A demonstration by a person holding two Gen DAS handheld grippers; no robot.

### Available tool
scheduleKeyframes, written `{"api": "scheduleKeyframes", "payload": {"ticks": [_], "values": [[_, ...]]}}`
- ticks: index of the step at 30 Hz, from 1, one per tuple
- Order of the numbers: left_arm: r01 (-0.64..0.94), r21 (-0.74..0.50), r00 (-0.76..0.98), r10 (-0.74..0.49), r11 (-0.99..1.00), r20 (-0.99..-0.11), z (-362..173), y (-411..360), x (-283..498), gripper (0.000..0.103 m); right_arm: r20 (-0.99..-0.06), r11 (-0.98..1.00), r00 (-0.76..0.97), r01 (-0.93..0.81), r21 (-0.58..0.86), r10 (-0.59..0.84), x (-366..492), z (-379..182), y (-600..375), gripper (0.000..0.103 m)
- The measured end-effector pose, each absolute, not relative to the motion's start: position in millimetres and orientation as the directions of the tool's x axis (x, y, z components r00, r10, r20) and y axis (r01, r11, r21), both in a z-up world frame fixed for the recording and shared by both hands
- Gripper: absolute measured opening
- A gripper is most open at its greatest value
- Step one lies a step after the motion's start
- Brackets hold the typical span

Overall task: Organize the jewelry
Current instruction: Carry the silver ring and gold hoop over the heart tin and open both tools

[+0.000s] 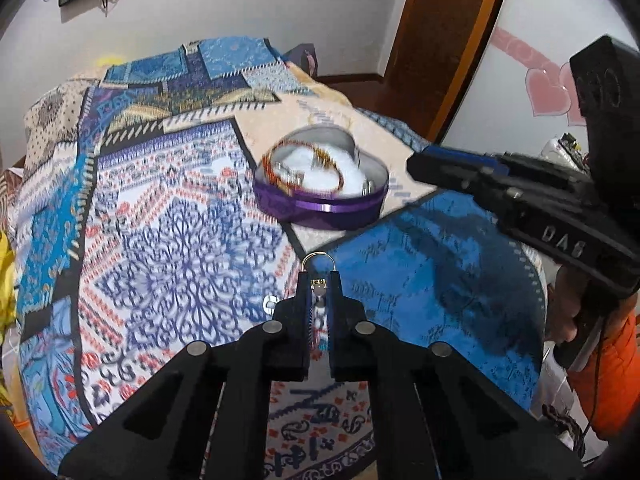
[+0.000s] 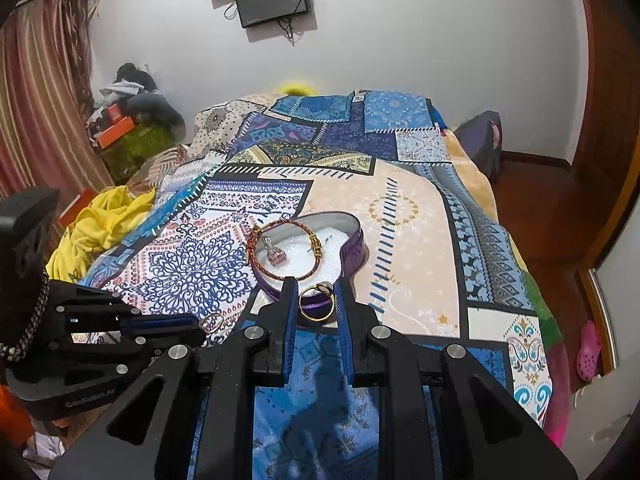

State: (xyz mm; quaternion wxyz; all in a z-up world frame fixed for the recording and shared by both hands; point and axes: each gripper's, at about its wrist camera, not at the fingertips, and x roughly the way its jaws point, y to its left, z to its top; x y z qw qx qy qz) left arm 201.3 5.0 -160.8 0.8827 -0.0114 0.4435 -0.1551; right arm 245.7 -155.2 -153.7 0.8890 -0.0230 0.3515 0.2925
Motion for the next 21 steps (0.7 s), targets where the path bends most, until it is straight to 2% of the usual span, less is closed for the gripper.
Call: {"api": "scheduleKeyframes", "payload": {"ticks": [9,21], "values": [[0.265,-0.152,0.618,-0.289,0.952,-0.731,-138,5,230,0.005,-0.62,0.816,0.584,-0.554,0.167,0.524,261,-142,-143,0.017],[0.266,-0.185,0.592,-0.312,0.946,-0.743,-148,-2,263,0.005,-0.645,0.813,0.557,-0.553,0.181,0.523,277,-143,-136,0.017]]}}
